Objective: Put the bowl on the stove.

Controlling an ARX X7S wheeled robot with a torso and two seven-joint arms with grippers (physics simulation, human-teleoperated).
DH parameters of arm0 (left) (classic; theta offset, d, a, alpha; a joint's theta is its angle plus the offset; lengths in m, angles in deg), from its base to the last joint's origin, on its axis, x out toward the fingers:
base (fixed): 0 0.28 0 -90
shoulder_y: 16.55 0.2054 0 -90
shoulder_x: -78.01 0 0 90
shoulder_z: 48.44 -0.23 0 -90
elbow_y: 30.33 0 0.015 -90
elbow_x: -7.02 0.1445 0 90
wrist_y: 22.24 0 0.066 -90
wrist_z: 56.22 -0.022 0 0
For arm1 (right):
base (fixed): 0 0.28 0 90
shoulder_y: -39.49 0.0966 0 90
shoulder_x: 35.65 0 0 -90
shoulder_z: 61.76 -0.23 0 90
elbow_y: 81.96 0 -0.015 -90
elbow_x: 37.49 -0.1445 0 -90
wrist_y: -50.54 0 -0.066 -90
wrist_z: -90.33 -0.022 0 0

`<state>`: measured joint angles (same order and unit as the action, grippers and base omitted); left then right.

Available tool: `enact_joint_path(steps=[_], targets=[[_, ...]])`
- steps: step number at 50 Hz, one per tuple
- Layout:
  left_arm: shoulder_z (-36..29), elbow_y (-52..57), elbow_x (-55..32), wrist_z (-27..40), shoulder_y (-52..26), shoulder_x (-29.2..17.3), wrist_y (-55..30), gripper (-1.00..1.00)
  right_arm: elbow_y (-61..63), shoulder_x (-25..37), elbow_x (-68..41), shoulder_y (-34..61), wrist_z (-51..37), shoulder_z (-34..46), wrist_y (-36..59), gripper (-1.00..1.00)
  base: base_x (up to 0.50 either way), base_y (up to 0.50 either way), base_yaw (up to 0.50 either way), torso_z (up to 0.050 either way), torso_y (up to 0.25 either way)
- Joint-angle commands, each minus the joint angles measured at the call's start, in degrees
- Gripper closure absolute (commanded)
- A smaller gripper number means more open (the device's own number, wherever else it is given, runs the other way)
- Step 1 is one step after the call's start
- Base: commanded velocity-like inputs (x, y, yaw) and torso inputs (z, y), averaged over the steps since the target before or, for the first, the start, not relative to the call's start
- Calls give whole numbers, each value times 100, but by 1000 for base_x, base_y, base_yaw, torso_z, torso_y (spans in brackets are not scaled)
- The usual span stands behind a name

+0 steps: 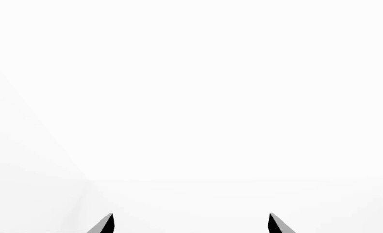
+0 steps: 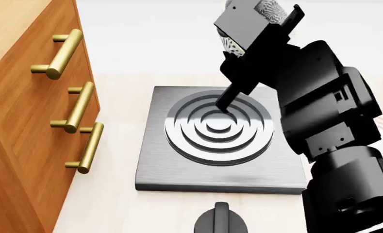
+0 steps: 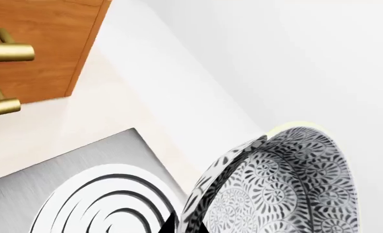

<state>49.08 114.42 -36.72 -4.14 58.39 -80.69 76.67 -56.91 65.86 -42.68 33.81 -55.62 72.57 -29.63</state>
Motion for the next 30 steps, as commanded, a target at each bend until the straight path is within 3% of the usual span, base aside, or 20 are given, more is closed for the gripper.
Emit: enact_joint_path(steps=[1,30], targets=[[37,-15,111,-140,-33,151,-19,-100,-1003,-558,538,391,189,223,-792,100,0,0,0,0,0],[-47,-36,148,-169,-65,214,-35,-100,-1004,-778,491,379,512,383,246,100,0,0,0,0,0]])
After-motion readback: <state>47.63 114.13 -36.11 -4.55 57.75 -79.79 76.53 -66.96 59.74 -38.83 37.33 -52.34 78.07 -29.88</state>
